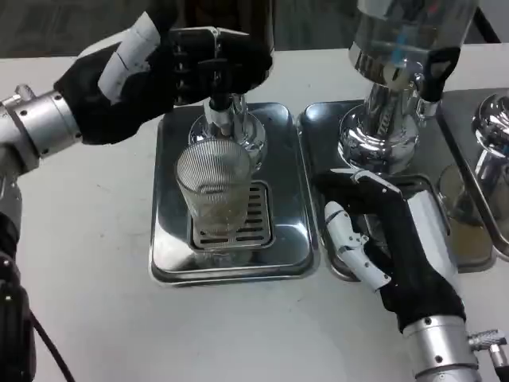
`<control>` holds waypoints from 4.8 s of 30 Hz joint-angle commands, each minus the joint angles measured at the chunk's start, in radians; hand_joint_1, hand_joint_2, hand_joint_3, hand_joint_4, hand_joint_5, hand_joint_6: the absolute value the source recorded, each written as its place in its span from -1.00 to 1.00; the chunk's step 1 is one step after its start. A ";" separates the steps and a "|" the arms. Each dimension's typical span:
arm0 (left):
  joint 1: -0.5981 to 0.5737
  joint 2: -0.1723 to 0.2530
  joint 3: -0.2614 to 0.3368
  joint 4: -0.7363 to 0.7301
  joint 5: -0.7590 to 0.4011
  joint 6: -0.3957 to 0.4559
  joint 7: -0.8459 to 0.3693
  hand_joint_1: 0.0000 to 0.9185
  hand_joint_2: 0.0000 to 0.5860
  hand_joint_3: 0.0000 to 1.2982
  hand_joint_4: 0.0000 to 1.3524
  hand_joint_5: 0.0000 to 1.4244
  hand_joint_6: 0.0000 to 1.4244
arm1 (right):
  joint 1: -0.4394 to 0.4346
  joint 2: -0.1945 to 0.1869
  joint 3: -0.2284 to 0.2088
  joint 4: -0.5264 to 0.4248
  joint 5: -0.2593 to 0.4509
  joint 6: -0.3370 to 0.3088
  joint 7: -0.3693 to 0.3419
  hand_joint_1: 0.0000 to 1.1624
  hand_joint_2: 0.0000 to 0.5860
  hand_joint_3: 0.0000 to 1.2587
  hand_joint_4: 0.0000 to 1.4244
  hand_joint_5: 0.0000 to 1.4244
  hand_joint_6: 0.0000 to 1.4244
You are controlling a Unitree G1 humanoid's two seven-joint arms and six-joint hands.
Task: Grasp the cup under the faucet to collect the drink, then remove the cup.
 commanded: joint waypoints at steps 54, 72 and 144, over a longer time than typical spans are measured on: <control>0.154 0.036 -0.196 -0.080 0.146 -0.476 0.176 -1.00 -0.86 -0.51 -0.73 -0.80 -0.79 | -0.012 -0.019 -0.029 0.004 0.031 0.010 0.045 -0.46 0.58 -0.31 -0.46 -0.47 -0.50; 0.172 0.048 -0.218 -0.085 0.153 -0.524 0.224 -1.00 -0.84 -0.53 -0.75 -0.82 -0.79 | -0.077 -0.050 -0.027 0.019 0.136 0.057 0.217 -0.19 -0.19 -0.89 -0.81 -0.77 -0.77; 0.222 0.078 -0.144 -0.128 0.084 -0.511 0.285 -1.00 -0.78 -0.50 -0.70 -0.81 -0.77 | -0.461 0.052 -0.026 0.487 0.264 0.004 0.244 -0.16 -0.15 -0.98 -0.91 -0.90 -0.87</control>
